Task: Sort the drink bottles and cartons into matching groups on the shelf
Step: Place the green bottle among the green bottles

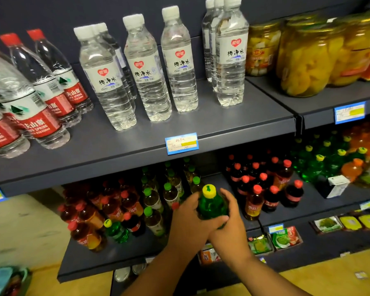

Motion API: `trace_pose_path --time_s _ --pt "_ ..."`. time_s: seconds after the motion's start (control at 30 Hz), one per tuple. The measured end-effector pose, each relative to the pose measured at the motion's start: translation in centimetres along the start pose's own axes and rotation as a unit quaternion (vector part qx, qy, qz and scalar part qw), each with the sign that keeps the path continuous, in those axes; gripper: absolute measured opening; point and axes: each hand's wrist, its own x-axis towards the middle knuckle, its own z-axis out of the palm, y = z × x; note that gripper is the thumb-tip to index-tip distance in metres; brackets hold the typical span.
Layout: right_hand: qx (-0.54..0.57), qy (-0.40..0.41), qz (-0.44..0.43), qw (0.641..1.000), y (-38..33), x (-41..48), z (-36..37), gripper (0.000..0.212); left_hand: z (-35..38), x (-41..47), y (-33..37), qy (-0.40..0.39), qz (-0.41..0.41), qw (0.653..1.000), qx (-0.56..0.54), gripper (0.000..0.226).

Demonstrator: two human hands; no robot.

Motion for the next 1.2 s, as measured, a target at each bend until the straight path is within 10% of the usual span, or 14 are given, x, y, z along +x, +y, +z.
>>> trace_pose_path --time_s 0.37,0.87,1.2 --pt "0.006 0.018 -0.004 1.000 0.5 0.4 -0.1 0.061 -0.5 -1.4 0.5 -0.044 0.042 0.998 0.012 0.037" --pt "-0.045 0.057 -0.022 0.997 1.3 0.5 0.5 0.049 -8.5 -4.2 -7.3 0.031 -0.058 0.998 -0.002 0.084" --pt "-0.086 0.165 -0.005 0.982 1.6 -0.6 -2.1 0.045 -9.6 -4.1 -11.0 0.001 -0.084 0.995 -0.049 0.075"
